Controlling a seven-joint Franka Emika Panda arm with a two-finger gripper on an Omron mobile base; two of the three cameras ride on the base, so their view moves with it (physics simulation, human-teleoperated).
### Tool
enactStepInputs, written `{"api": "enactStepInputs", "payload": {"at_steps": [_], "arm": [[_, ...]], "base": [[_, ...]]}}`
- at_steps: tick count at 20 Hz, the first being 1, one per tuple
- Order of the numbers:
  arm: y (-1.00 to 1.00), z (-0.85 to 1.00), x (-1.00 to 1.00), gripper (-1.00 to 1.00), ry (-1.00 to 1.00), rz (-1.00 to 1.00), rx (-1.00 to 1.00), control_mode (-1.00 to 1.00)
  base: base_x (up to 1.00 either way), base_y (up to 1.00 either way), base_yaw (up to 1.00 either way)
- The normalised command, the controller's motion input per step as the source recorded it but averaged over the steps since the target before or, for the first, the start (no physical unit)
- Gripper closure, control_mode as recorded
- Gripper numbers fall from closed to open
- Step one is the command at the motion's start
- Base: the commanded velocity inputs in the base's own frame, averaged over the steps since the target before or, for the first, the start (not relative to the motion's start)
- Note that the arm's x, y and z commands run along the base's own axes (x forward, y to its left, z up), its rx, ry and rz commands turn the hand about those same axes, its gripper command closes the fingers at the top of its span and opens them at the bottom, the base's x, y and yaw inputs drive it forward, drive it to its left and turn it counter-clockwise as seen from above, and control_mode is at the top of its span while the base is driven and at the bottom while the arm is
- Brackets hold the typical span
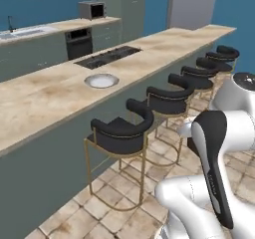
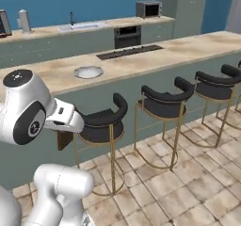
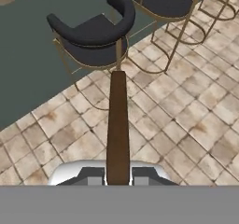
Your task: Start the toaster. Once the lever pops up, take the bread to the plate on the dining counter.
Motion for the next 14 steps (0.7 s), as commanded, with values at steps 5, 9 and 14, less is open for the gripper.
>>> {"api": "enactStepInputs", "payload": {"at_steps": [5,9,14], "arm": [[0.0,0.0,0.0,1.0,0.0,0.0,0.0,1.0],[0.0,0.0,0.0,1.0,0.0,0.0,0.0,1.0],[0.0,0.0,0.0,1.0,0.0,0.0,0.0,1.0]], "base": [[0.61,-0.52,0.69],[0.64,-0.53,0.67],[0.61,-0.64,0.6]]}}
